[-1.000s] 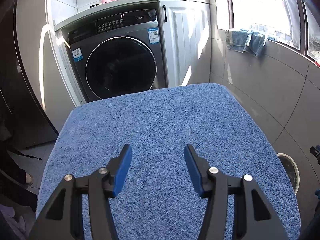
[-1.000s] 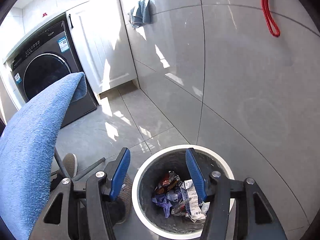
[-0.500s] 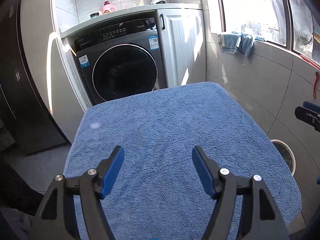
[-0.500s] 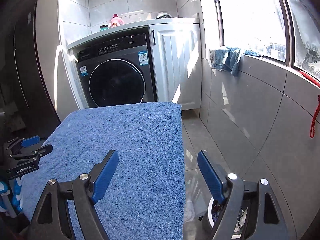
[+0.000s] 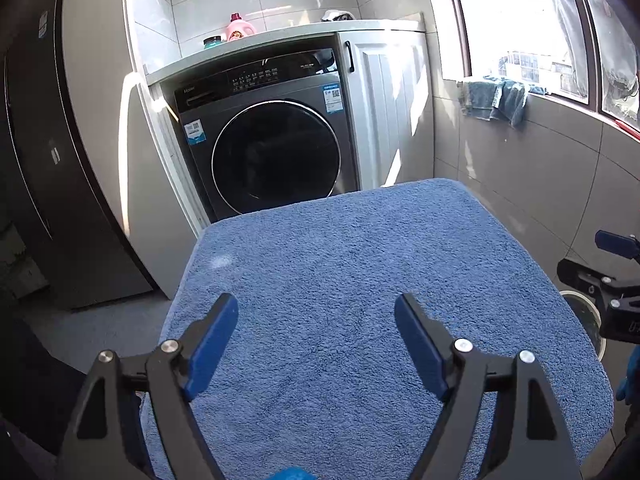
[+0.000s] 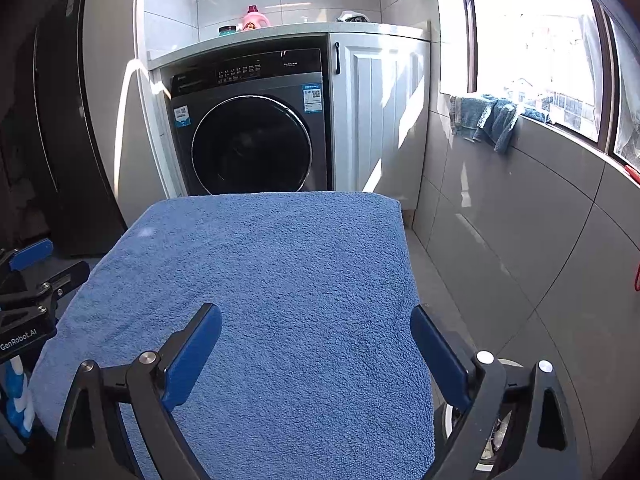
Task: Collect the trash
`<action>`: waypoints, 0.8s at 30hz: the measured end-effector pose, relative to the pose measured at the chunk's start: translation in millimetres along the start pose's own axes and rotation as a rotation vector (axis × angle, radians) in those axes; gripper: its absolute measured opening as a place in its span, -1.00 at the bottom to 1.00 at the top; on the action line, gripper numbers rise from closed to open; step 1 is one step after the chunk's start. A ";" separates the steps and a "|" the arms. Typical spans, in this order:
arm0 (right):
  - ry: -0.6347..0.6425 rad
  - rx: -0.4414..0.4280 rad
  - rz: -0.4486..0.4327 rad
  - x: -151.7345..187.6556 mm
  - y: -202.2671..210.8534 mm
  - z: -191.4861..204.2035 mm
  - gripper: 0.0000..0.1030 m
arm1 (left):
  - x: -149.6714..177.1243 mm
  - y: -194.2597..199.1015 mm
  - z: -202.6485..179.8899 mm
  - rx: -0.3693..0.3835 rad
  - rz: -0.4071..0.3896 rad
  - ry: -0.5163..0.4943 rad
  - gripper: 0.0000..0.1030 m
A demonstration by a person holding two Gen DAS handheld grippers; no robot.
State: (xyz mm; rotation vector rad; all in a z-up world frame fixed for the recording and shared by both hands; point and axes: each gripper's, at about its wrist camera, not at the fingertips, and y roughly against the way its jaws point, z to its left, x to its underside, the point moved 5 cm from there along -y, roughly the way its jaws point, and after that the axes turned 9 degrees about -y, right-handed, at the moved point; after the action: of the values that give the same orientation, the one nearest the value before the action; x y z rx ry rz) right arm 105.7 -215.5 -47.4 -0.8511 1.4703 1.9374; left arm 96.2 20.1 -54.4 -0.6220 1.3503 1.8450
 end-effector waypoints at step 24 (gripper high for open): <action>-0.112 0.052 0.197 57.4 -69.8 -55.3 0.86 | 42.7 -74.4 -98.5 0.157 0.247 -0.195 0.55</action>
State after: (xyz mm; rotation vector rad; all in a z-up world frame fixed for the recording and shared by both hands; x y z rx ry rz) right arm 129.5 -248.8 -145.0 -0.5831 1.5800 2.0427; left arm 125.6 -48.9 -161.2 -0.1951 1.4739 1.9113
